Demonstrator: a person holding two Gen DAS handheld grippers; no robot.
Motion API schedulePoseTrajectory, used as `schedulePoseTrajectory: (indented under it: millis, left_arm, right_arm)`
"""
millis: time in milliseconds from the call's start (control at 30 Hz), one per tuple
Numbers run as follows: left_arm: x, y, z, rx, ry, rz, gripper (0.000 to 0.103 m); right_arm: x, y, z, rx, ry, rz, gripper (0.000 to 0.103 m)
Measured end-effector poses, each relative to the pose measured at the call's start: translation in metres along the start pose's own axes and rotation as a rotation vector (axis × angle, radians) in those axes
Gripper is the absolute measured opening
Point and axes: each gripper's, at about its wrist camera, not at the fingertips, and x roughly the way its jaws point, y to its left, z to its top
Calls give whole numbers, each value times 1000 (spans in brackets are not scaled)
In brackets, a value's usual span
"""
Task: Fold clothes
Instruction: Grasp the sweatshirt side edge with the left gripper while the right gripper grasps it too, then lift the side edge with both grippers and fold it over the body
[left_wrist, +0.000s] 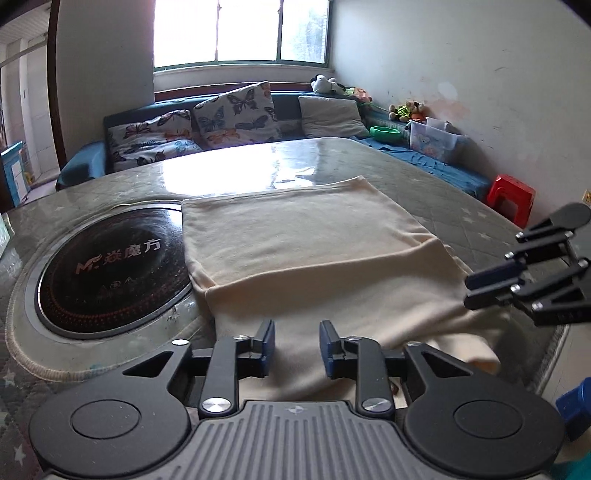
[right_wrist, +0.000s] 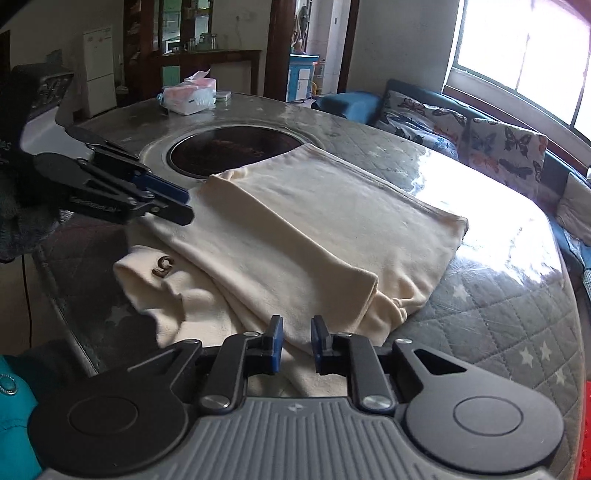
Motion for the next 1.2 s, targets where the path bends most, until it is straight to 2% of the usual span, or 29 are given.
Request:
schedulePoseTrajectory:
  millis: [200,300,367,533,800,867,933,967,1033,1200]
  left_arm:
    - [-26,4,-12,60,-9,-5,31]
    - [-39,-1,-25,144,-8,-10,37]
    - [-43,-8,-35,218,-5,-10,40]
    - [-37,-30,-50,356,-13,-3,42]
    - [-23,-53,-56,475,-80,-6,42]
    - [-21,-54,-56,471,-88,-9,36]
    - [-19,-52,-53,449,-93,-9,25]
    - [-19,-50,-52,436,-97,-9,22]
    - [-20,-47,-47,409,-108,-14,11]
    - [-17,-36,-26,307,-118,-22,9]
  right_arm:
    - [-2,4,-1,-12,3,7,19]
    - [-9,8,-1,-35,-3,9,29]
    - [-12,11,-2,-51,-1,12,30]
    - [-18,17,-7,-88,12,16,36]
    - [-29,28,-16,-153,20,-1,49]
    - [-30,32,-19,-179,22,-9,54]
    - [-32,36,-20,-205,19,-9,55]
    - [-32,38,-20,-217,14,-8,56]
    - [-32,41,-20,-240,4,-6,61]
    - [-24,45,-17,-273,-21,-10,67]
